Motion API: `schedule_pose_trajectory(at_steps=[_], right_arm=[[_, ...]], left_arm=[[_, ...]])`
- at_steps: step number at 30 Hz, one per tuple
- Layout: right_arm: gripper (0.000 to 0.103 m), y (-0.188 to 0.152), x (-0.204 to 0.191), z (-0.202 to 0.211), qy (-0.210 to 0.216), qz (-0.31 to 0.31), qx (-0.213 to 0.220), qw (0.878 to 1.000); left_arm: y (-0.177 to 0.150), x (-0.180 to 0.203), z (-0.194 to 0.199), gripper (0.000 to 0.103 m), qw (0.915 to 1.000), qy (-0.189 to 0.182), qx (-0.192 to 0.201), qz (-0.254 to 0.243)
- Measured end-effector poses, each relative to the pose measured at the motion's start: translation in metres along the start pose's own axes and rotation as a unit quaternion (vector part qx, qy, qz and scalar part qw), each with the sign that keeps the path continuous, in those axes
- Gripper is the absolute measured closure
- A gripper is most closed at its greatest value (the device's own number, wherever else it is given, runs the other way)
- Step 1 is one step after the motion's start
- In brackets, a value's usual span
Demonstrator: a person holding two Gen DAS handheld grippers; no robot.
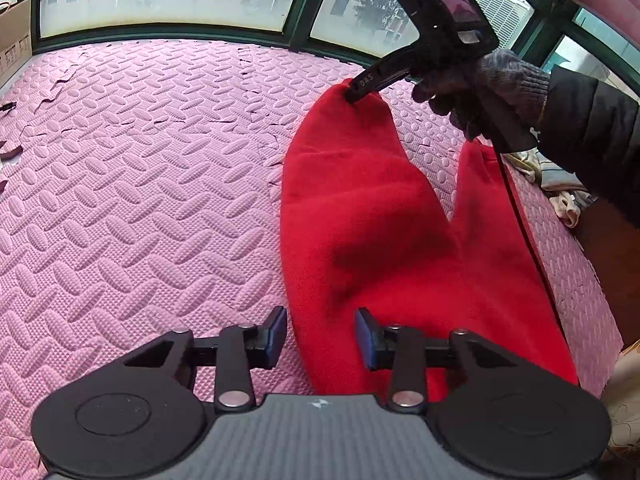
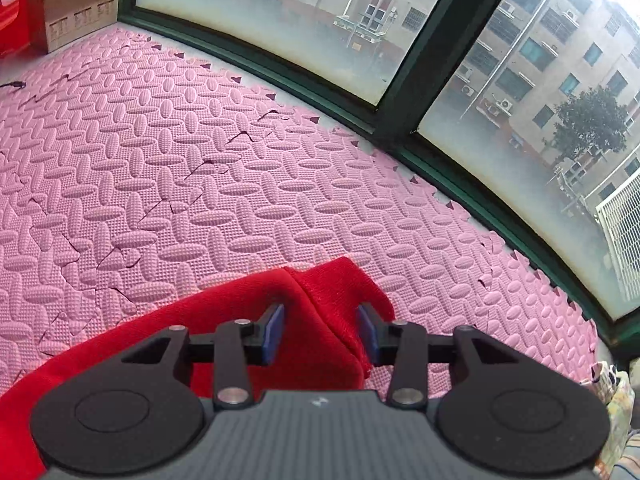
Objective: Fold clothes
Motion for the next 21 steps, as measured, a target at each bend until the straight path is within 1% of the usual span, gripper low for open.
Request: schedule_pose_trajectory(at_steps=[2,3,5,6,8,11,14,15,16,20,21], right_arm=[[0.065,0.002,-0.005,-0.006,-0.004,0.016,-0.005,1.0],[0.067,0.002,-0.007,-0.008,-0.007,0.021,-0.008,1.0],[0.078,0.003,-0.012,-0.012,-0.007,0.026,-0.008,1.0],[0.091,0.003,-0.014,-0.014,-0.007,0.029,-0.007,1.0],[0.095,0.006,-0.022,-0.012,-0.016,0.041,0.009,0.999],[0.096,0.016,-0.029,-0.004,-0.017,0.043,0.046,0.998],[0.096,0.034,-0.036,0.011,0.008,0.017,0.109,0.994],[0.095,0.04,-0.039,0.014,0.017,0.012,0.124,0.992],[0.091,0.045,-0.043,0.015,0.025,0.016,0.122,0.992],[0.09,0.056,-0.057,0.022,0.029,0.042,0.121,0.991],[0.088,0.054,-0.056,0.028,0.032,0.045,0.116,0.992]], left_arm=[[0.001,-0.002,0.001,0.078,1.0,-0.006,0.005,0.001],[0.001,-0.002,0.001,0.084,0.9999,-0.009,0.007,0.001],[0.002,-0.004,0.001,0.09,0.9998,-0.015,0.012,0.001],[0.002,-0.005,0.002,0.092,0.9997,-0.017,0.014,0.002],[0.002,-0.005,0.007,0.094,0.9995,-0.021,0.022,0.001],[0.003,-0.007,0.021,0.095,0.9988,-0.026,0.04,0.01],[0.002,-0.005,0.036,0.094,0.998,-0.031,0.055,0.007],[0.002,-0.004,0.04,0.094,0.9978,-0.032,0.058,0.007],[0.002,-0.006,0.039,0.094,0.9981,-0.028,0.055,0.007],[0.003,-0.014,0.037,0.092,0.9989,-0.006,0.045,0.011],[0.003,-0.015,0.038,0.09,0.9988,-0.003,0.048,0.012]])
Point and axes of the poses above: each gripper's, at about its wrist camera, not at the fingertips, and z roughly against the way its jaws point, x to its right, y to its top, the point moved 1 cm from there along -z, roughly the way its jaws point, and after that the axes turned 1 degree about z, right-handed, at the moved point
